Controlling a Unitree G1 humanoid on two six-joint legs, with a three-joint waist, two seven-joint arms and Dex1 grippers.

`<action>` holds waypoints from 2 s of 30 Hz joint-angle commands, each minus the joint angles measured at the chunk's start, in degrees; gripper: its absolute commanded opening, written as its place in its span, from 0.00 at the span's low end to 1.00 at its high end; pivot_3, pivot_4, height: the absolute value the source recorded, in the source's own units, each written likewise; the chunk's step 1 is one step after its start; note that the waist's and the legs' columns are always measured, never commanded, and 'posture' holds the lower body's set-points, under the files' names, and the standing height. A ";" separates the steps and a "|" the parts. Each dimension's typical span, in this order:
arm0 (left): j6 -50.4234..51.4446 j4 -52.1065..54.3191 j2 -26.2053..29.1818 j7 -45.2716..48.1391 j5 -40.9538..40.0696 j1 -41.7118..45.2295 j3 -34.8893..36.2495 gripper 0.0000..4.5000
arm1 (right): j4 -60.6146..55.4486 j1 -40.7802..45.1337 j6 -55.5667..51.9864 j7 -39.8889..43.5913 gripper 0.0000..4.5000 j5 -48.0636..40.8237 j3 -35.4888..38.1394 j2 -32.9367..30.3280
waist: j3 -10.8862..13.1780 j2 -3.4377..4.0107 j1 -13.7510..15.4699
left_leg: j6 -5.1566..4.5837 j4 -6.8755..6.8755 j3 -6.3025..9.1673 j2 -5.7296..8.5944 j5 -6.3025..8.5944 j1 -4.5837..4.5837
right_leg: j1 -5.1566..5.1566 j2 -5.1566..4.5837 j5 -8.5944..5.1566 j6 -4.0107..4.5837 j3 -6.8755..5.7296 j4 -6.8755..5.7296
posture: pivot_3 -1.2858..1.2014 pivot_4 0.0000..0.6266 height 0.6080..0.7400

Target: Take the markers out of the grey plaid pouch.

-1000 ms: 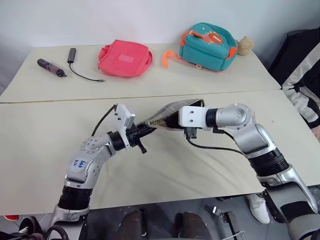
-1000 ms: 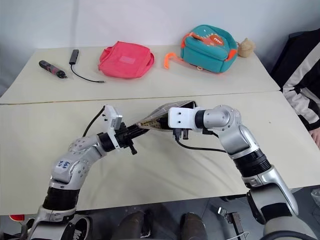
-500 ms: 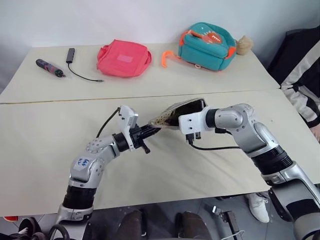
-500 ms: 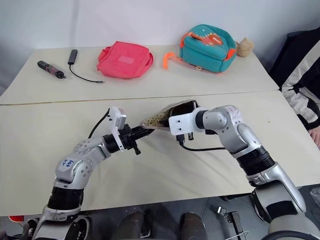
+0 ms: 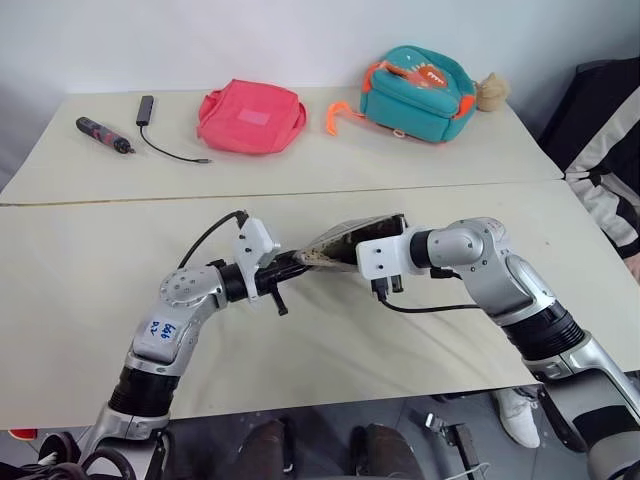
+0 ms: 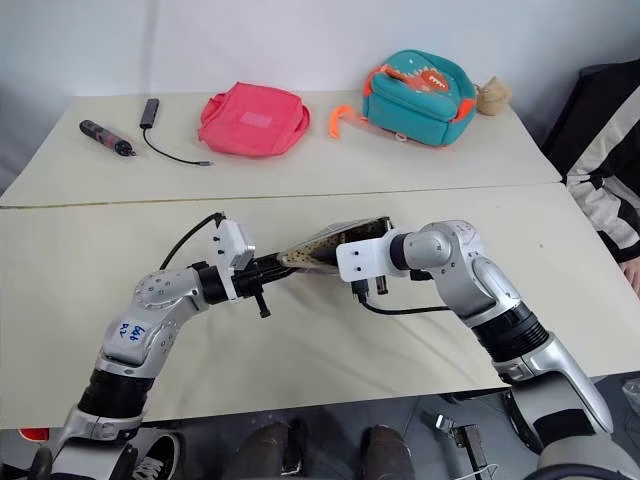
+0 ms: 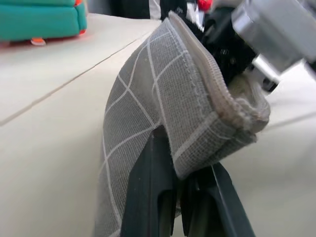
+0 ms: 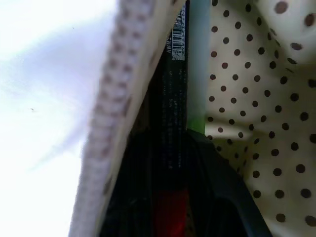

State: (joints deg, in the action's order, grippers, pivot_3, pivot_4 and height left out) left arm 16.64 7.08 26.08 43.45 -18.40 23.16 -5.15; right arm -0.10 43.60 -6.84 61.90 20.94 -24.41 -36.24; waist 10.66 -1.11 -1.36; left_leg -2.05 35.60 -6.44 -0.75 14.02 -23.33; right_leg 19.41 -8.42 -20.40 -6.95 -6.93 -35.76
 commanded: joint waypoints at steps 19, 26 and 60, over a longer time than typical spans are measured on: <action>-3.18 -0.96 -1.36 -0.91 0.48 1.62 3.31 0.00 | -2.40 1.23 -4.31 1.22 0.13 -6.41 2.76 -0.27 | 0.01 0.00 0.02 | -0.03 0.00 -0.01 0.01 0.02 -0.01 | 0.03 -0.02 0.00 0.00 -0.33 -0.11 | 0.52 0.24 1.00; -1.65 0.21 0.19 1.78 0.25 0.83 2.71 0.00 | 2.02 2.17 -0.58 -1.42 0.13 -2.99 2.12 -1.04 | 0.01 0.00 -0.11 | -0.03 -0.01 -0.03 -0.01 0.01 0.00 | 0.04 0.00 0.00 0.00 -0.45 -0.12 | 0.52 0.24 1.00; -5.73 -5.15 -0.66 -1.85 5.37 0.56 3.40 0.00 | -12.99 0.19 -15.24 7.16 0.13 -31.01 16.59 -3.47 | 0.01 0.00 0.04 | -0.06 0.00 0.01 -0.01 0.02 -0.02 | 0.00 -0.03 0.01 0.00 -0.51 -0.09 | 0.52 0.24 1.00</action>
State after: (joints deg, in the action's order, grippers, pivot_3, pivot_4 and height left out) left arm 12.33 1.24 25.19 41.90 -13.16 23.66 -2.53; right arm -10.12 43.38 -19.35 69.28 -6.38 -11.51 -39.58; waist 10.67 -1.10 -1.32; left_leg -2.11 35.60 -6.42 -0.76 14.04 -23.35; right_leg 19.41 -8.45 -20.39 -6.96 -7.44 -35.85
